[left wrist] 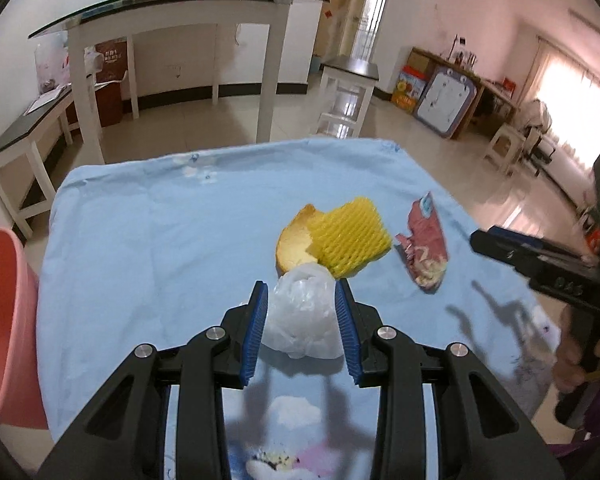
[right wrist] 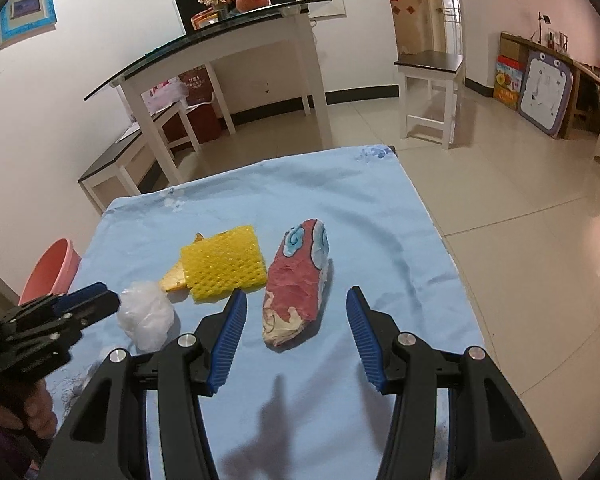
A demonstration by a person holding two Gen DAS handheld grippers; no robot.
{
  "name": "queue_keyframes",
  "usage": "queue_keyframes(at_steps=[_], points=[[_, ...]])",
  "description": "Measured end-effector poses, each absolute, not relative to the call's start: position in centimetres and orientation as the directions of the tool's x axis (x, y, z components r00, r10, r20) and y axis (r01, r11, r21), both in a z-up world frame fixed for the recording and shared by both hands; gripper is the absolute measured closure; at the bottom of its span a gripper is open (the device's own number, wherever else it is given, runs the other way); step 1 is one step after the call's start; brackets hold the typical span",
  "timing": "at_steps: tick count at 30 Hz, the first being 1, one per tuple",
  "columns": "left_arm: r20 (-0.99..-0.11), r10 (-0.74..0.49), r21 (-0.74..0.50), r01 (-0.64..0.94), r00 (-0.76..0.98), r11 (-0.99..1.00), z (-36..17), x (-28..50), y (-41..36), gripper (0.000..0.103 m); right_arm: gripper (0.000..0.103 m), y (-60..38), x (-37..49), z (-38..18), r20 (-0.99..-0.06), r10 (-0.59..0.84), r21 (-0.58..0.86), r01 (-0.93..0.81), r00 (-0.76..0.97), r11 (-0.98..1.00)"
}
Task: Collect trash
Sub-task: 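Grasp the white plastic bag with the left tool while the right tool grasps the red-and-blue wrapper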
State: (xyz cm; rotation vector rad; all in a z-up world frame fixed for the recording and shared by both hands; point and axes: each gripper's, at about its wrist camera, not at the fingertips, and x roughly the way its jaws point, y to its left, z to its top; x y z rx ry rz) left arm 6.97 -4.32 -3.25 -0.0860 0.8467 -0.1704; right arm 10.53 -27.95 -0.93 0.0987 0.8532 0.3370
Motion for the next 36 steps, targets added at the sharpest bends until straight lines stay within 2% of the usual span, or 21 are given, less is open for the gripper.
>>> queue_keyframes(at_steps=[5, 7, 10, 22, 24, 28, 31, 33, 36], points=[[-0.737, -0.182, -0.137, 0.12, 0.651, 0.983, -4.4, 6.5, -4.2, 0.068, 0.052, -27.9, 10.8, -1.4, -0.727, 0.331, 0.225, -0.246, 0.602, 0.943], [-0.729, -0.191, -0.141, 0.129, 0.658, 0.982, -4.4, 6.2, -4.1, 0.087, 0.052, -27.9, 10.9, -1.6, -0.729, 0.335, 0.232, -0.246, 0.597, 0.941], [-0.717, -0.19, -0.15, 0.118, 0.67, 0.982, -4.4, 5.7, -3.6, 0.095, 0.052, -27.7, 11.0, -1.7, -0.729, 0.342, 0.24, -0.247, 0.594, 0.939], [-0.673, -0.181, -0.187, 0.072, 0.717, 0.98, -2.4, 4.0, -1.3, 0.097, 0.052, -27.0, 12.9, -3.8, -0.769, 0.318, 0.246, -0.204, 0.554, 0.948], [-0.673, -0.176, -0.19, 0.063, 0.719, 0.98, -2.4, 3.6, -1.0, 0.097, 0.056, -26.8, 13.2, -4.3, -0.783, 0.323, 0.251, -0.205, 0.532, 0.946], [-0.674, -0.173, -0.202, 0.046, 0.718, 0.978, -2.3, 3.2, -0.6, 0.097, 0.058, -26.0, 13.5, -5.4, -0.803, 0.315, 0.237, -0.214, 0.506, 0.948], [-0.676, -0.171, -0.205, 0.04, 0.717, 0.978, -2.4, 3.0, -0.5, 0.097, 0.068, -25.7, 13.5, -5.6, -0.8, 0.327, 0.244, -0.226, 0.502, 0.943], [-0.675, -0.17, -0.204, 0.039, 0.718, 0.978, -2.3, 3.0, -0.5, 0.097, 0.079, -25.7, 13.3, -5.4, -0.798, 0.323, 0.236, -0.229, 0.509, 0.944], [-0.668, -0.17, -0.209, 0.037, 0.725, 0.977, -2.2, 2.6, -0.2, 0.097, 0.084, -25.8, 12.9, -4.9, -0.79, 0.317, 0.227, -0.229, 0.525, 0.947]])
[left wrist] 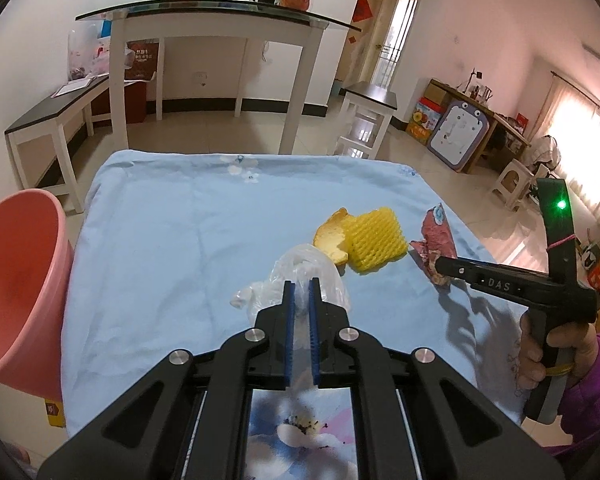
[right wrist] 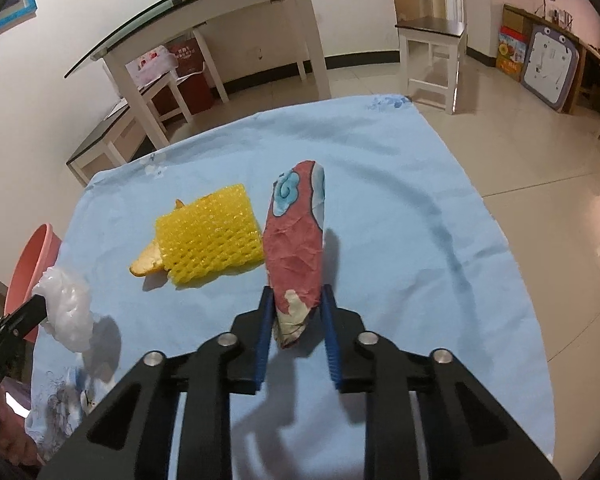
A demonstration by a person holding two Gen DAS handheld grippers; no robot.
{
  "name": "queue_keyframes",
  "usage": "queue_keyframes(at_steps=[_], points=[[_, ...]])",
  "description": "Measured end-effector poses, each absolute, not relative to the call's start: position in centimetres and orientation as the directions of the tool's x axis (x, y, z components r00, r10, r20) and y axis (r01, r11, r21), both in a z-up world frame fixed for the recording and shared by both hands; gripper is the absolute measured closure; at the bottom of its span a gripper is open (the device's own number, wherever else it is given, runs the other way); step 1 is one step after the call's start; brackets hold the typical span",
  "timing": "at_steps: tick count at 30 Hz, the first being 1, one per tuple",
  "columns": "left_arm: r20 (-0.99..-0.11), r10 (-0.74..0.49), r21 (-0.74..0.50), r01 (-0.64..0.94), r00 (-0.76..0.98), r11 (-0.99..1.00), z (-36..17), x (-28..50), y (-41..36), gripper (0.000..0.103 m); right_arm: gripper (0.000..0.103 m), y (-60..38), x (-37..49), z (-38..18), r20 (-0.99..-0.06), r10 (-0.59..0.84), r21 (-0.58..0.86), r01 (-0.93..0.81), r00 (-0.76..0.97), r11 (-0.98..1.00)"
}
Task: Collect trash
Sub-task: 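Grasp the white plastic bag with the left tool while the right tool grasps the red-and-blue wrapper, then carry the white bag and wrapper over the pink bin and open both tools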
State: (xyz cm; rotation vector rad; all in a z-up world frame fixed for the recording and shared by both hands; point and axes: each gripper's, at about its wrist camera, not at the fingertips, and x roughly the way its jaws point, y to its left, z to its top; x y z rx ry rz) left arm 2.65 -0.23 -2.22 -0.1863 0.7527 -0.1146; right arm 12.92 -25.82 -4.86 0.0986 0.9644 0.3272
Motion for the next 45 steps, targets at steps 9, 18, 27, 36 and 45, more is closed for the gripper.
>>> queue_keyframes(at_steps=[9, 18, 27, 36, 45], points=[[-0.634, -0.138, -0.215, -0.002, 0.761, 0.977, -1.0, 1.8, 1.3, 0.097, 0.085, -24.3, 10.4, -0.6, -0.712, 0.375, 0.23, -0.308, 0.593, 0.923], [-0.599, -0.022, -0.184, -0.111, 0.8, 0.977, 1.0, 0.4, 4.5, 0.097, 0.085, -17.3, 9.6, 2.3, -0.663, 0.5, 0.23, -0.484, 0.558, 0.845], [-0.589, 0.125, -0.168, -0.272, 0.798, 0.948, 2.3, -1.0, 9.2, 0.097, 0.085, -9.0, 8.6, 4.4, -0.629, 0.603, 0.206, -0.643, 0.49, 0.738], [-0.586, 0.261, -0.157, -0.424, 0.767, 0.892, 2.8, -3.0, 13.7, 0.097, 0.085, -1.8, 7.2, 6.1, -0.616, 0.673, 0.201, -0.745, 0.409, 0.636], [-0.614, 0.337, -0.158, -0.531, 0.713, 0.833, 1.6, -4.4, 17.8, 0.097, 0.085, 5.2, 5.4, 6.3, -0.633, 0.694, 0.173, -0.811, 0.344, 0.559]])
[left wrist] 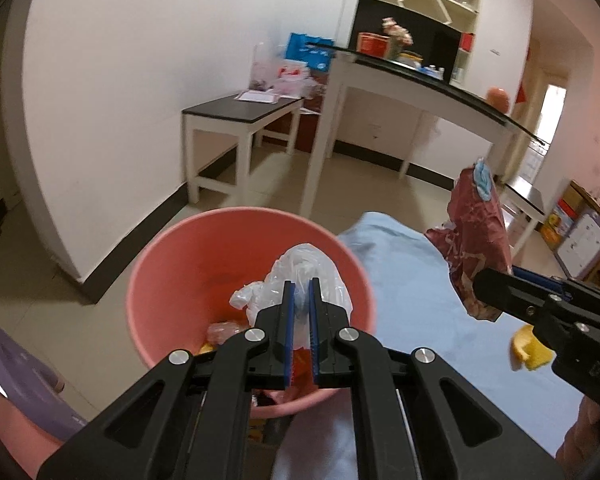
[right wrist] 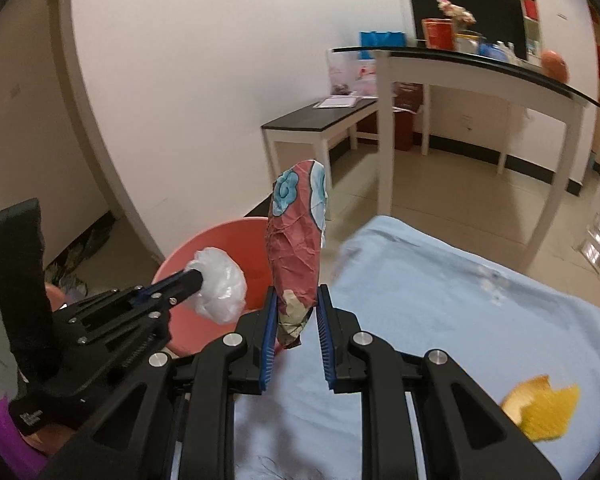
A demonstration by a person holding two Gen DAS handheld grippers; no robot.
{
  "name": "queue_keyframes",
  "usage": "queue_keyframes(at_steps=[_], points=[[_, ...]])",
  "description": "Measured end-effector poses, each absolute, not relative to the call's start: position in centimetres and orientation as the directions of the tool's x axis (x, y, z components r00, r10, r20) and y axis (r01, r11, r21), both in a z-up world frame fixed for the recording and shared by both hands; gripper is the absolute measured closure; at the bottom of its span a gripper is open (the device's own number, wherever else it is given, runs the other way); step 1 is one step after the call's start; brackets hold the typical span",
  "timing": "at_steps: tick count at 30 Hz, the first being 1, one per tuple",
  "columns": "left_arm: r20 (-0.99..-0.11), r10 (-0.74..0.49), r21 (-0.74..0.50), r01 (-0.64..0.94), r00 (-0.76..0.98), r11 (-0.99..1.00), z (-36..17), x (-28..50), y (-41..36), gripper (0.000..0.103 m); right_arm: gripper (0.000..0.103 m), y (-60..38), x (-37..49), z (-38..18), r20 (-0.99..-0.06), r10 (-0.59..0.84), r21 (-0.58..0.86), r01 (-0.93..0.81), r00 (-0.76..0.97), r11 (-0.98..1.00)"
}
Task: Collect trash
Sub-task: 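Carry the white bag and wrapper over the pink bin and open both tools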
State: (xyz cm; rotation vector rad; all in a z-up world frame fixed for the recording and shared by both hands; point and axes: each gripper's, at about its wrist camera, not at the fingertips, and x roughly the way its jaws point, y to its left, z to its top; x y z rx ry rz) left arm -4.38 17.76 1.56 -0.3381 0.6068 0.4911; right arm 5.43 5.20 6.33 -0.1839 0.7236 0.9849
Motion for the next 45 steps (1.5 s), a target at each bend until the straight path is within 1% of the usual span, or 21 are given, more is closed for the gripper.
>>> queue_keyframes(at_steps=[8, 23, 24, 26, 28, 30, 34, 36, 39, 41, 45], points=[[-0.642, 0.358, -0.164, -0.578, 0.678, 0.799, 0.1, -4.1, 20.4, 0.097, 0.085, 9.7, 5.5, 4.9, -0.659, 0.685, 0.19, -0.812, 0.311, 0.552], [-0.688, 0.346, -0.174, -0.608, 0.638, 0.774, -2.1, -3.0, 23.2, 0.096, 0.084, 12.7, 6.2, 2.5, -0.696, 0.648, 0.168, -0.807, 0.31, 0.566], [-0.69, 0.346, -0.174, -0.61, 0.635, 0.773, -2.1, -2.9, 23.2, 0.095, 0.083, 12.7, 6.3, 2.5, -0.697, 0.647, 0.168, -0.807, 0.309, 0.566], [-0.694, 0.341, -0.182, -0.613, 0.634, 0.769, -2.2, -2.9, 23.4, 0.089, 0.082, 12.9, 6.3, 2.5, -0.697, 0.648, 0.17, -0.808, 0.306, 0.565], [-0.696, 0.34, -0.188, -0.617, 0.633, 0.764, -2.2, -2.8, 23.7, 0.076, 0.079, 12.7, 6.3, 2.6, -0.693, 0.651, 0.173, -0.806, 0.309, 0.566], [-0.691, 0.341, -0.193, -0.618, 0.637, 0.762, -2.1, -3.0, 23.7, 0.071, 0.079, 12.7, 6.2, 2.6, -0.69, 0.655, 0.176, -0.807, 0.308, 0.564], [-0.69, 0.344, -0.19, -0.618, 0.637, 0.763, -1.9, -3.1, 23.7, 0.07, 0.077, 12.5, 6.3, 2.5, -0.69, 0.656, 0.175, -0.809, 0.306, 0.562], [-0.689, 0.34, -0.192, -0.613, 0.641, 0.767, -1.8, -3.1, 23.6, 0.07, 0.068, 12.3, 6.4, 2.6, -0.69, 0.658, 0.179, -0.809, 0.303, 0.56], [-0.684, 0.331, -0.2, -0.603, 0.65, 0.772, -1.4, -3.1, 23.5, 0.069, 0.061, 11.8, 6.5, 3.0, -0.674, 0.671, 0.185, -0.808, 0.31, 0.56], [-0.68, 0.337, -0.192, -0.603, 0.651, 0.775, -1.1, -3.2, 23.3, 0.069, 0.06, 11.4, 6.5, 3.2, -0.664, 0.679, 0.192, -0.806, 0.314, 0.56], [-0.672, 0.304, -0.236, -0.584, 0.676, 0.777, -0.6, -3.4, 23.0, 0.069, 0.06, 10.1, 6.2, 3.7, -0.65, 0.692, 0.201, -0.808, 0.313, 0.554]])
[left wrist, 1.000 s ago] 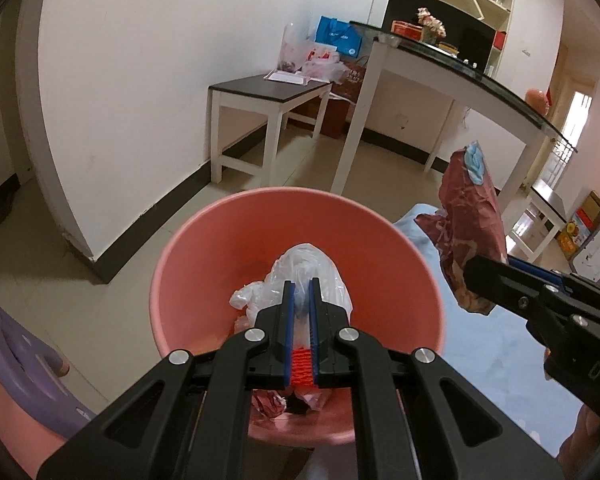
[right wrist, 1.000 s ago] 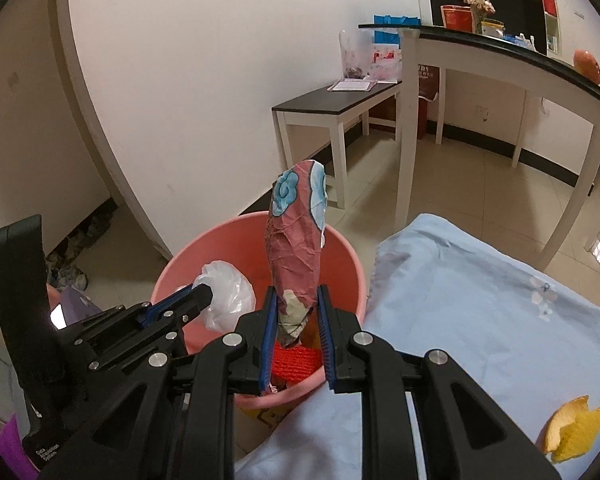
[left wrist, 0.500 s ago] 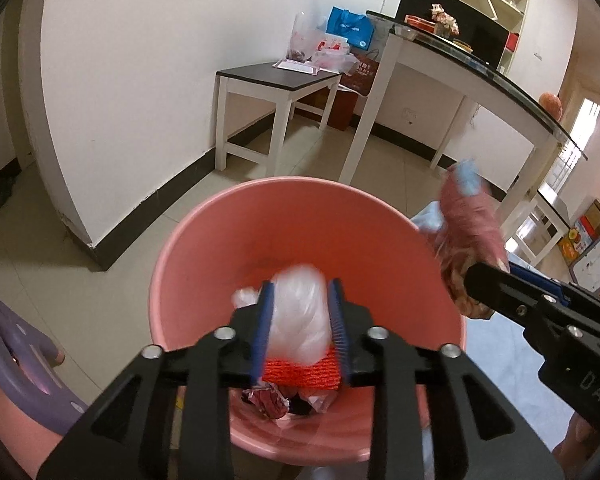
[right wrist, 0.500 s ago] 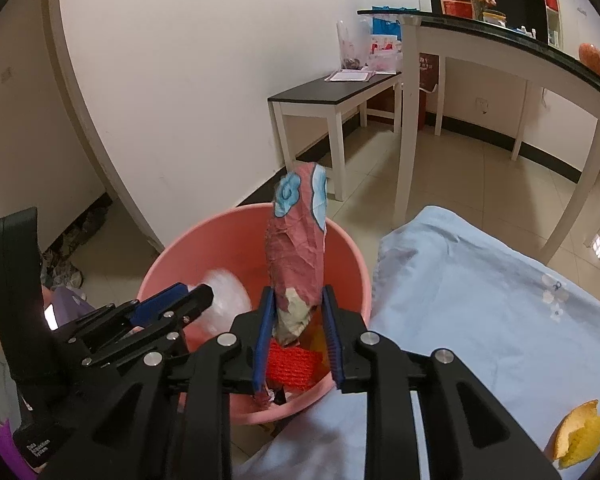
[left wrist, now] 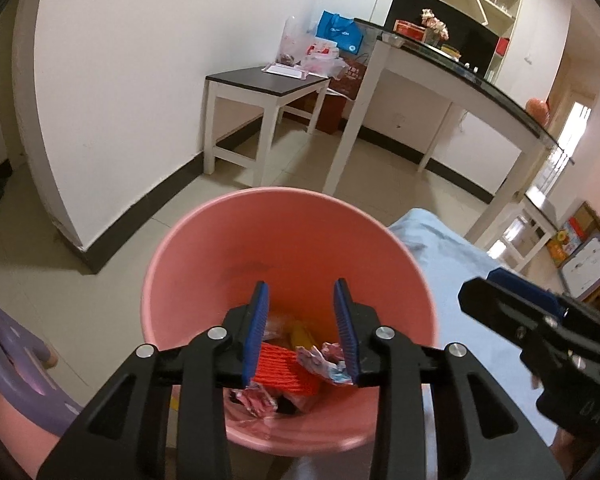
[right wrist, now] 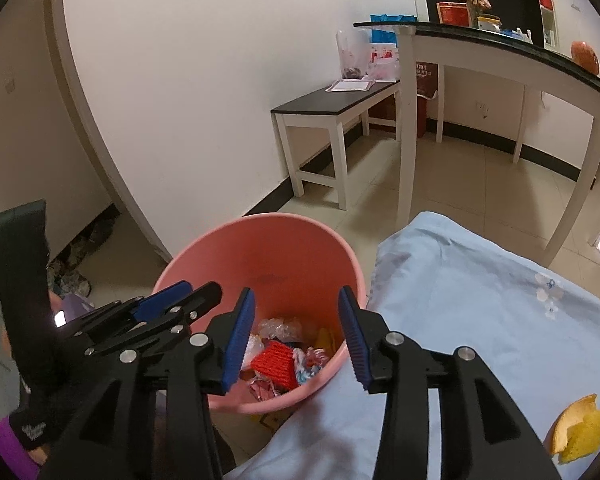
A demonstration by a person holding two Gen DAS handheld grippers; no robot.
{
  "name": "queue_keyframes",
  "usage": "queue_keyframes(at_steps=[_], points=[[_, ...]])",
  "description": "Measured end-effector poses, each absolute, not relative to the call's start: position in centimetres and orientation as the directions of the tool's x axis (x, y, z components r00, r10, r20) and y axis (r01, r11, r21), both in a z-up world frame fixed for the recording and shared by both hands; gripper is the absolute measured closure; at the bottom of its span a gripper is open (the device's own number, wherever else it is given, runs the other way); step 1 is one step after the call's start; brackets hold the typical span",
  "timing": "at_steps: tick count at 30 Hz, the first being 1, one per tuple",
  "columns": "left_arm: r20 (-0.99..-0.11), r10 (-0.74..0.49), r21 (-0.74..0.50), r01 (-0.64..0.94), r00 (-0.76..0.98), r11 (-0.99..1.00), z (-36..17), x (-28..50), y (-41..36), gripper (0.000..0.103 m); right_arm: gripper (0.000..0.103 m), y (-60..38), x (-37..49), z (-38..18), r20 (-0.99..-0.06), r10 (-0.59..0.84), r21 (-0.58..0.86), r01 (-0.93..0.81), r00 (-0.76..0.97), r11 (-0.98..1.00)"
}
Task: Collect trash
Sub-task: 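Carry the white bag and wrapper over the pink bin and open both tools, then move both tools back over the table toward the yellow foam net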
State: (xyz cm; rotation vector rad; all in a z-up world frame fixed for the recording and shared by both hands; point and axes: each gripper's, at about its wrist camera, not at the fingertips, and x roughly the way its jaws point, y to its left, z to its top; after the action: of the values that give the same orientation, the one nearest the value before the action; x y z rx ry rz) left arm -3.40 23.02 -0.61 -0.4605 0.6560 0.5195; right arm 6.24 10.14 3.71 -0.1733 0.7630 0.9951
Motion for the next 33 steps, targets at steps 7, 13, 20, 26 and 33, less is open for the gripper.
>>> queue_keyframes(at_steps=[7, 13, 20, 26, 33], points=[[-0.634, 0.264, -0.27, -0.529, 0.727, 0.805, 0.7, -3.8, 21.2, 0.069, 0.052, 7.2, 5.4, 4.5, -0.622, 0.688, 0.186, -0.784, 0.373, 0.593], [-0.643, 0.249, -0.233, -0.495, 0.724, 0.837, 1.3, -3.3, 18.8, 0.069, 0.052, 4.0, 5.6, 3.8, -0.646, 0.653, 0.192, -0.743, 0.396, 0.641], [-0.63, 0.145, -0.262, -0.385, 0.763, 0.885, 2.2, -1.2, 14.7, 0.069, 0.052, -2.7, 7.5, 3.0, -0.663, 0.613, 0.226, -0.666, 0.429, 0.711], [-0.645, 0.061, -0.242, -0.28, 0.762, 0.929, 1.5, 1.3, 10.3, 0.069, 0.052, -9.1, 8.7, 2.4, -0.662, 0.567, 0.232, -0.585, 0.491, 0.777], [-0.649, -0.049, -0.257, -0.157, 0.759, 0.954, 0.8, 3.4, 6.3, 0.069, 0.052, -16.3, 10.0, 1.3, -0.661, 0.489, 0.216, -0.479, 0.569, 0.851]])
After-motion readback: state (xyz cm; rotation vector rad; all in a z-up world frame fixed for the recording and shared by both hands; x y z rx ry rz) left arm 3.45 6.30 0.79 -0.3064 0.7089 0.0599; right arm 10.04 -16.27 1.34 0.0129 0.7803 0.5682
